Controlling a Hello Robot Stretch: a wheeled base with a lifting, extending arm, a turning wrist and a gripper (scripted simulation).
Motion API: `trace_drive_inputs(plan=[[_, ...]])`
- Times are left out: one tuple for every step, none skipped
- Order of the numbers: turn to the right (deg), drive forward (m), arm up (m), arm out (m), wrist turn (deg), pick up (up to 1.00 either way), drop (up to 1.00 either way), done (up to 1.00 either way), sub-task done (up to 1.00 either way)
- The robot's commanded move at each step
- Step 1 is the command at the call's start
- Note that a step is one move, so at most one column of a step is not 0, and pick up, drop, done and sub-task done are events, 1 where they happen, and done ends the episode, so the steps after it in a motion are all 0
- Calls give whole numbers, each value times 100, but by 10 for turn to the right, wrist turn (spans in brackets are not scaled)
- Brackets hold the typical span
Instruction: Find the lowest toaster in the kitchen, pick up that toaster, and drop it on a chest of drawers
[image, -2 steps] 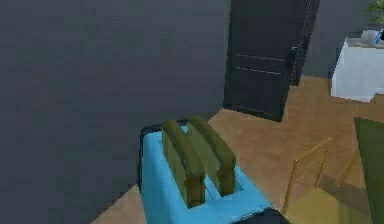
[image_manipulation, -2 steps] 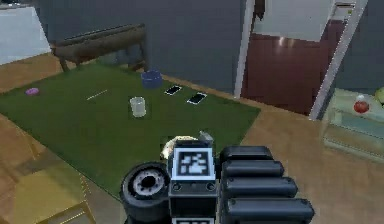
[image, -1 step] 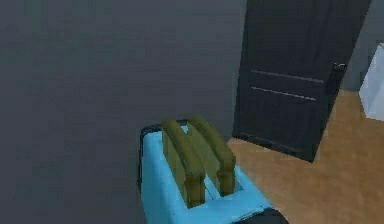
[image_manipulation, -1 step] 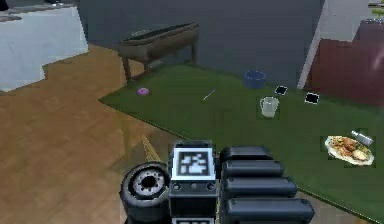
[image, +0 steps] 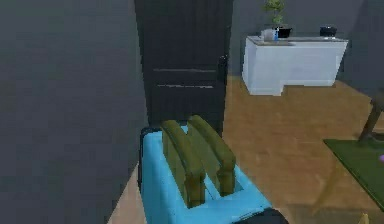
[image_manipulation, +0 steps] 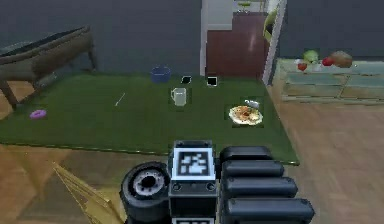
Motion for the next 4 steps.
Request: trace_drive_inputs(plan=[[0, 60, 0, 0, 0, 0, 0, 0, 0], [300, 0, 0, 0, 0, 0, 0, 0, 0], [30, 0, 0, 0, 0, 0, 0, 0, 0], [0, 100, 0, 0, 0, 0, 0, 0, 0]])
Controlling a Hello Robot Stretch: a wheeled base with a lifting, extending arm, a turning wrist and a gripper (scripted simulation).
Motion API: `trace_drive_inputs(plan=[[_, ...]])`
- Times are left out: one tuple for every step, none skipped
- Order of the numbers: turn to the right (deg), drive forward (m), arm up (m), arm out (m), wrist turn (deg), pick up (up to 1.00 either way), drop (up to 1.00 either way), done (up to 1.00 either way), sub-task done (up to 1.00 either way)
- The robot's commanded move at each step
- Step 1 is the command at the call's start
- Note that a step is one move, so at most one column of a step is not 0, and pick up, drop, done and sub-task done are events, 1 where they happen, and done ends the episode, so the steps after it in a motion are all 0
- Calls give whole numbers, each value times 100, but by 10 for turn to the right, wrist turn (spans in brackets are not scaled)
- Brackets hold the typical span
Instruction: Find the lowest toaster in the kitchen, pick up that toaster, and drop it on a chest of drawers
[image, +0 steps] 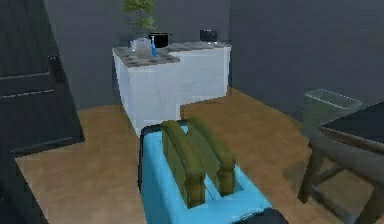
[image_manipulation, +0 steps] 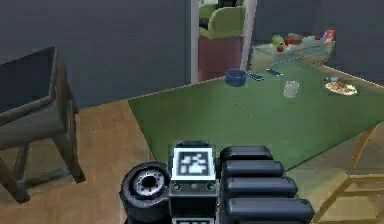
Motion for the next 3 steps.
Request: trace_drive_inputs(plan=[[0, 35, 0, 0, 0, 0, 0, 0, 0], [-240, 0, 0, 0, 0, 0, 0, 0, 0], [0, 60, 0, 0, 0, 0, 0, 0, 0]])
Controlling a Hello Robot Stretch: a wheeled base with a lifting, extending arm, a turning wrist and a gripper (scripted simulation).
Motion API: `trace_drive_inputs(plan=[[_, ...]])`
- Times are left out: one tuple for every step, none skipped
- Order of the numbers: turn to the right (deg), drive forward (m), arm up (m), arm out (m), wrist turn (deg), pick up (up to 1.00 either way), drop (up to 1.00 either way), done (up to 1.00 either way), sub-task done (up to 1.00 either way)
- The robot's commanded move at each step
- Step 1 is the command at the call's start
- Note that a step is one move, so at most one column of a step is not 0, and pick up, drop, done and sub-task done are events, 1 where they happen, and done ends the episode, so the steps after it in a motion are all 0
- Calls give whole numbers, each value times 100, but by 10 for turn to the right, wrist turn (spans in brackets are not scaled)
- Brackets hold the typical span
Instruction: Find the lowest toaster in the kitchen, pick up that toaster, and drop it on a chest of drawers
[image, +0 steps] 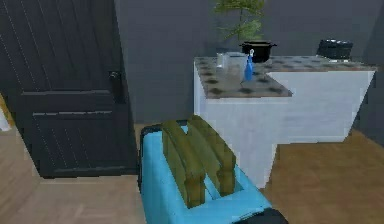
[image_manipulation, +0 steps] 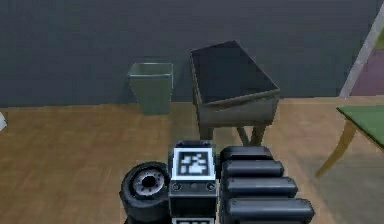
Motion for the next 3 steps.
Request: trace_drive_inputs(plan=[[-450, 0, 0, 0, 0, 0, 0, 0, 0], [0, 30, 0, 0, 0, 0, 0, 0, 0], [210, 0, 0, 0, 0, 0, 0, 0, 0]])
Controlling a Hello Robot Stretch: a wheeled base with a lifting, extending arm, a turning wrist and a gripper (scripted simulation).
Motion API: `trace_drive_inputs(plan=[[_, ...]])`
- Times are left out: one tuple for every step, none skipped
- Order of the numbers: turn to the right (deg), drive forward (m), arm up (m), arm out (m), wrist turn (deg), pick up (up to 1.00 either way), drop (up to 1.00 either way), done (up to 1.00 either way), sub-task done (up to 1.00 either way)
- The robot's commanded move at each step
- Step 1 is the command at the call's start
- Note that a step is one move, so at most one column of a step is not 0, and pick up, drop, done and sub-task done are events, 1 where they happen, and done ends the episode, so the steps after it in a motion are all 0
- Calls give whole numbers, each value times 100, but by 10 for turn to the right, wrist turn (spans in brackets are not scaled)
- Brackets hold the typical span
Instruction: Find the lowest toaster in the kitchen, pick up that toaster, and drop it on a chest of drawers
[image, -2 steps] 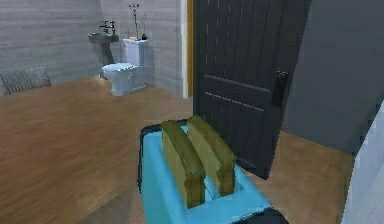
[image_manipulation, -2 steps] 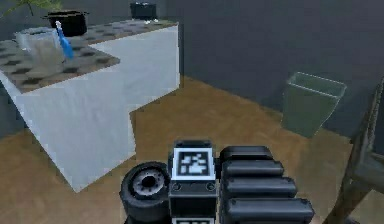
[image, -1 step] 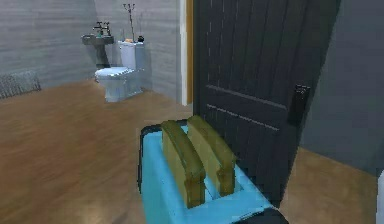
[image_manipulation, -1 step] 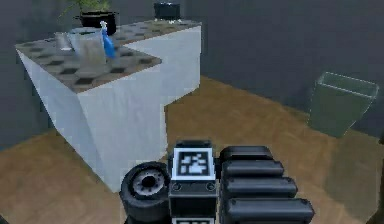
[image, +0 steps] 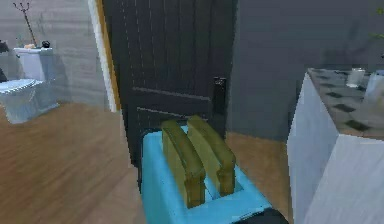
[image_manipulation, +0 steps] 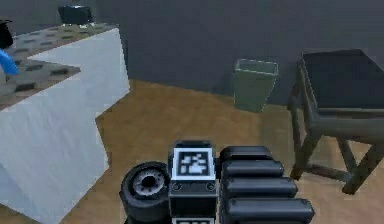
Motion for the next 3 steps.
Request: trace_drive_inputs(plan=[[0, 40, 0, 0, 0, 0, 0, 0, 0], [-450, 0, 0, 0, 0, 0, 0, 0, 0], [-90, 0, 0, 0, 0, 0, 0, 0, 0]])
